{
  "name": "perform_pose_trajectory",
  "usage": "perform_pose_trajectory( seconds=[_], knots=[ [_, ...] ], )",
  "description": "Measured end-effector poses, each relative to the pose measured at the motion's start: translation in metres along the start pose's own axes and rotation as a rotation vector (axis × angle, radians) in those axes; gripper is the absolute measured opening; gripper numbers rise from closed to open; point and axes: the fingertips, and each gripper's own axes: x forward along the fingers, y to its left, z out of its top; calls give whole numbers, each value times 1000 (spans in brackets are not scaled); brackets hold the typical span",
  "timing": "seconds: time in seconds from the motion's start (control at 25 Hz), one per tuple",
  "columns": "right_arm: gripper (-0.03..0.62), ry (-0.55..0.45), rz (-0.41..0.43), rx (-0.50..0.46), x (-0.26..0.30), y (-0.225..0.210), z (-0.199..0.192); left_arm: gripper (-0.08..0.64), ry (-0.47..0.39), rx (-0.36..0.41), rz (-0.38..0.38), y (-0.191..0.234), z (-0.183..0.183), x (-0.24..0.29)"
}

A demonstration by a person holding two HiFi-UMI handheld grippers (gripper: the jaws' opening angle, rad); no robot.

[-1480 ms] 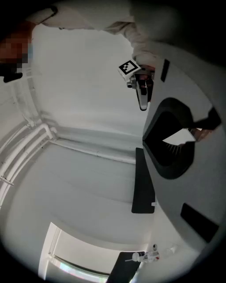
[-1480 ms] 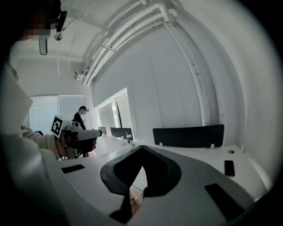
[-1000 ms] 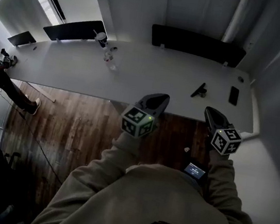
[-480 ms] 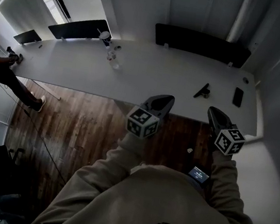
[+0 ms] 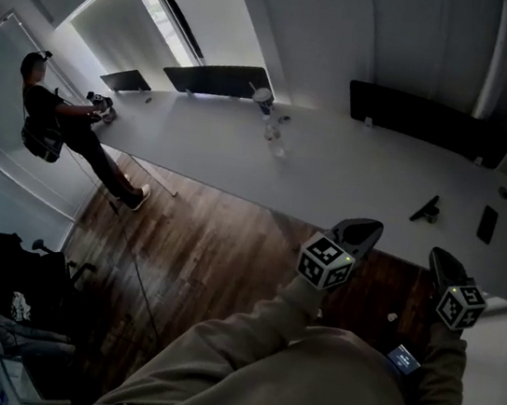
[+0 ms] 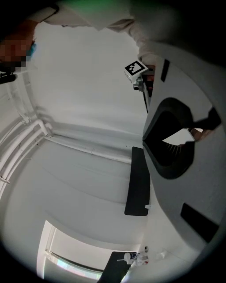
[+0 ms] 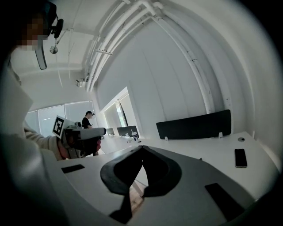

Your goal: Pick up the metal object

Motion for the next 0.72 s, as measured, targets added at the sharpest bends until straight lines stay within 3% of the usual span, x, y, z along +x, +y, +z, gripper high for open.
perform_pose_trajectory(
  seconds=[0.24, 0.52, 0.72],
  knots=[
    [20, -32, 13, -6, 0, -4, 11, -8, 27, 28, -61, -6, -8, 13],
    [20, 5, 28, -5, 49, -38, 12, -6, 38, -20, -80, 56, -21, 69],
    [20, 29, -4, 27, 91, -76, 22, -6, 57, -7, -175, 87, -10, 132]
  ],
)
